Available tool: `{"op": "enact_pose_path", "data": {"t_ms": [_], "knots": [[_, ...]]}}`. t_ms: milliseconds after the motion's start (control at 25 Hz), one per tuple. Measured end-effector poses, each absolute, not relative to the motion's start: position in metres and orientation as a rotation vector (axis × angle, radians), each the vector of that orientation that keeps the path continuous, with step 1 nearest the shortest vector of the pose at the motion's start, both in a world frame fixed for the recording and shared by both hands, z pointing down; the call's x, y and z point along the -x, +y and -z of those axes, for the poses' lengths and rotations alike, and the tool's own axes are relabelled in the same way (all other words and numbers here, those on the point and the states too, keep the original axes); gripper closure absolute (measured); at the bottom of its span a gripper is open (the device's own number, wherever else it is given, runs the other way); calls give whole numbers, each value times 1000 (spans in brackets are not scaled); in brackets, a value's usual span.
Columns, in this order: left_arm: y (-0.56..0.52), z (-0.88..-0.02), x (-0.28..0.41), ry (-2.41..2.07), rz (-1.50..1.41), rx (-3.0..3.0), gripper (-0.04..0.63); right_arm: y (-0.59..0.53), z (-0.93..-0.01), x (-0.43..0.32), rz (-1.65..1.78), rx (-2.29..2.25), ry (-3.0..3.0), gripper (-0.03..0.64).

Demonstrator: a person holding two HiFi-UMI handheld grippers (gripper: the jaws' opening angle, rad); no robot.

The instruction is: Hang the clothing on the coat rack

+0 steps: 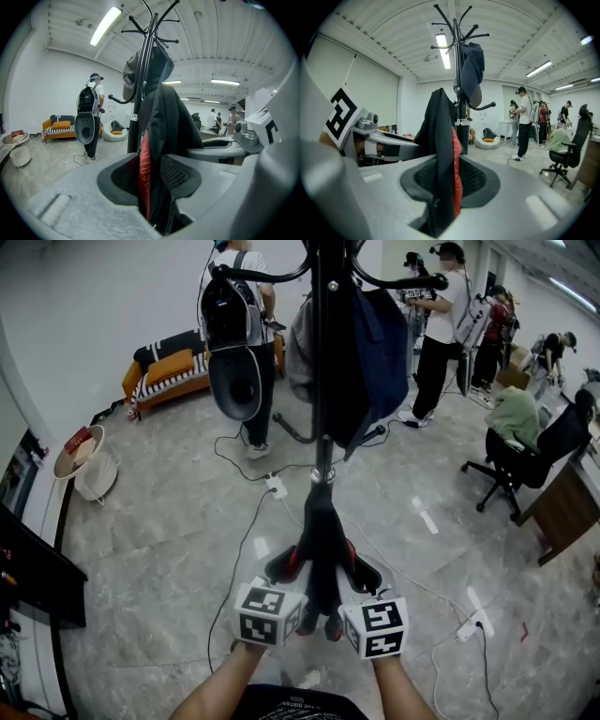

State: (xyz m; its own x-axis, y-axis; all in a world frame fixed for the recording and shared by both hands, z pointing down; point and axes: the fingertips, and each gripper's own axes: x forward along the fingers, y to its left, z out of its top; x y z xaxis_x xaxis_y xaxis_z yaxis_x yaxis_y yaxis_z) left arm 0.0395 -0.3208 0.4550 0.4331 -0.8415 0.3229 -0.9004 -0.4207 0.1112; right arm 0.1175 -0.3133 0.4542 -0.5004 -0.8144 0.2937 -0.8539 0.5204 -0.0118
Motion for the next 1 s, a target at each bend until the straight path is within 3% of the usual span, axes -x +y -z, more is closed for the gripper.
{"op": "enact_pose_path", "data": {"t_ms": [1000], "knots": [[-245, -450, -33, -1365, -301, -2496, 480, -242, -440, -104, -245, -1537, -2469, 512]]}}
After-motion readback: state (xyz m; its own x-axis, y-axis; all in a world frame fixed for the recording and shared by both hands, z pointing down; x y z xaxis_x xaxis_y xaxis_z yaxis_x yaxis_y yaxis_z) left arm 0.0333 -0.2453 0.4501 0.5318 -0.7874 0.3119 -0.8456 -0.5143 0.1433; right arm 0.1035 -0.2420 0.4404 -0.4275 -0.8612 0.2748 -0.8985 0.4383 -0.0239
